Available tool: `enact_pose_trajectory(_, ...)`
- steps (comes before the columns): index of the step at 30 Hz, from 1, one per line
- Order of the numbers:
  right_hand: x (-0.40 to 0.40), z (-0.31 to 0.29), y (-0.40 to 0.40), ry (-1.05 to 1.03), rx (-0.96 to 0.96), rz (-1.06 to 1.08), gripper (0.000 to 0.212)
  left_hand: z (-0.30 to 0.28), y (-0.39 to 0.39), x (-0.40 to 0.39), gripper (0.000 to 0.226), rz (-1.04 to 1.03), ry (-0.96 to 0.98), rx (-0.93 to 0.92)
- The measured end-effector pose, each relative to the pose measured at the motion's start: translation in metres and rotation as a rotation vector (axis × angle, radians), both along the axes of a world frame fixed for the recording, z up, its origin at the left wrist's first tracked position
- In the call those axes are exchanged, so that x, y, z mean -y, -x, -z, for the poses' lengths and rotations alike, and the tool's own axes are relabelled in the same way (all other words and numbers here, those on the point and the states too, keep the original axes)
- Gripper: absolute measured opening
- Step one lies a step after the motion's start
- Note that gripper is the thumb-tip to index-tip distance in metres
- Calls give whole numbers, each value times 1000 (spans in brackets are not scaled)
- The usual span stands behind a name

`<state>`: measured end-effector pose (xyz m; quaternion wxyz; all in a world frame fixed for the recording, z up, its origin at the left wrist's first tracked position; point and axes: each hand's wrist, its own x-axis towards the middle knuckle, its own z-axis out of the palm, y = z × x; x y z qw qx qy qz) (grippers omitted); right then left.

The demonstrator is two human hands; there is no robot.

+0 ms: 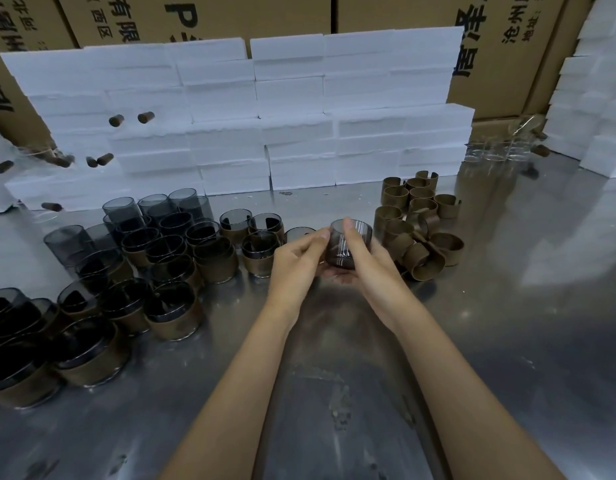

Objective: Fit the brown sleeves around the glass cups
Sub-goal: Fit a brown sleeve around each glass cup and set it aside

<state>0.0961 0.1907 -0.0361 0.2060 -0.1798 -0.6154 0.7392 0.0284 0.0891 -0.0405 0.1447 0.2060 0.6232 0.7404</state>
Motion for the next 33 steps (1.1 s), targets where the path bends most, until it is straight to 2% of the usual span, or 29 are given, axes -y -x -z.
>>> enact_pose_trajectory(6, 1, 7, 6, -189, 95, 74, 65, 1, -6, -3, 37, -103, 27, -3)
enact_pose_trajectory(12, -3, 5, 0, -247, 46, 148, 46, 0, -7, -5, 27, 23, 66, -10)
enact_pose_trajectory(15, -6, 3, -5, -272, 18, 133, 43, 0, -4, -3, 27, 67, 74, -16)
enact_pose_trajectory(19, -9, 4, -9, -131, 84, -30, 89, -1, -4, 0, 36, 150, 183, -27)
enact_pose_trajectory(20, -8, 5, -9, -113, 76, -92, 88, -2, -6, 0, 35, 176, 224, -42)
enact_pose_trajectory(23, -5, 4, -9, -107, 24, -195, 62, -2, -10, 0, 35, 205, 281, -72)
enact_pose_trajectory(25, -5, 5, -8, -125, 9, -161, 62, 0, -9, 0, 37, 232, 250, -69)
enact_pose_trajectory(30, 8, 7, -2, -265, 79, 60, 80, 5, -1, 1, 52, 197, 166, -38)
enact_pose_trajectory(33, 7, 9, -3, -296, 79, 215, 73, 6, 2, 2, 46, 140, 84, -4)
